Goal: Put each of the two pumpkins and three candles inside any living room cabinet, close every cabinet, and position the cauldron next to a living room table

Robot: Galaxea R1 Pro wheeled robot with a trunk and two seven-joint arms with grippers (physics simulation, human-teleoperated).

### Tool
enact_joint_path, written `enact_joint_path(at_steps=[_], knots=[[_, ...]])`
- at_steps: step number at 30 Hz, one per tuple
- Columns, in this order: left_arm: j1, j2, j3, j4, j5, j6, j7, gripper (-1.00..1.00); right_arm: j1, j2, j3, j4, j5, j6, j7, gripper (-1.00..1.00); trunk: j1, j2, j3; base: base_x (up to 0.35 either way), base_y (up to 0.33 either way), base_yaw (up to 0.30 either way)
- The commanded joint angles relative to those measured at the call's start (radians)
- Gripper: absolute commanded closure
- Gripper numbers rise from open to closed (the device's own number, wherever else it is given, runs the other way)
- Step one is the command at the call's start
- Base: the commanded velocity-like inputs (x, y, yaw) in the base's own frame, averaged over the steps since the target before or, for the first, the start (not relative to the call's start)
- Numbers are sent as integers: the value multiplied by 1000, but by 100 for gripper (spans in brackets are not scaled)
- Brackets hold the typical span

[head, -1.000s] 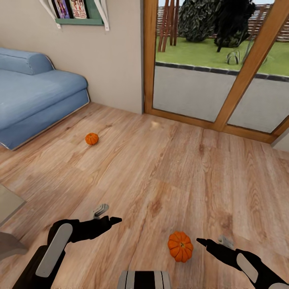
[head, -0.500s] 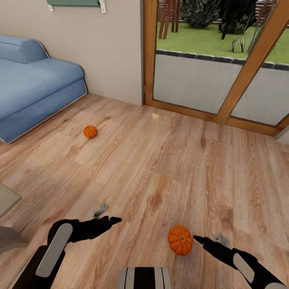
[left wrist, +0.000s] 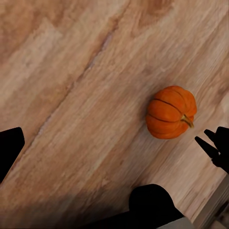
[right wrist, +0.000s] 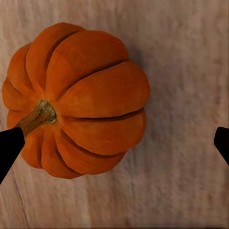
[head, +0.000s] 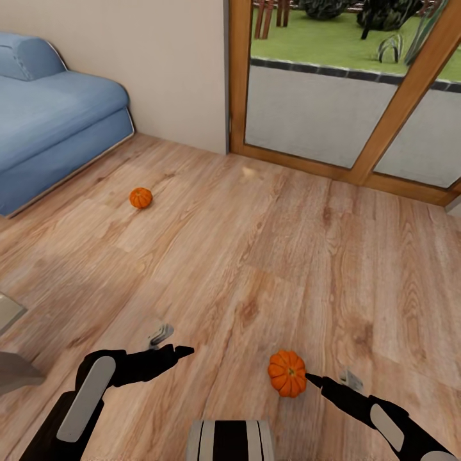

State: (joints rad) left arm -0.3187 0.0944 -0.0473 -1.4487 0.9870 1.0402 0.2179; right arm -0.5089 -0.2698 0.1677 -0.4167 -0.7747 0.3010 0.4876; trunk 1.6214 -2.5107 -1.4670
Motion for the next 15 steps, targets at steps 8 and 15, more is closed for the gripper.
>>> enact_joint_path(at_steps=[8,15], knots=[[0,1,3,-1,10,1,11,-100,0,2,3,-1,45,4,0,-100,3,-2,-28,0,0,0],[0,1,-6,-1,10,1,9,-100,0,12,3,-1,53,4,0,-100,3,-2,-28,0,0,0]])
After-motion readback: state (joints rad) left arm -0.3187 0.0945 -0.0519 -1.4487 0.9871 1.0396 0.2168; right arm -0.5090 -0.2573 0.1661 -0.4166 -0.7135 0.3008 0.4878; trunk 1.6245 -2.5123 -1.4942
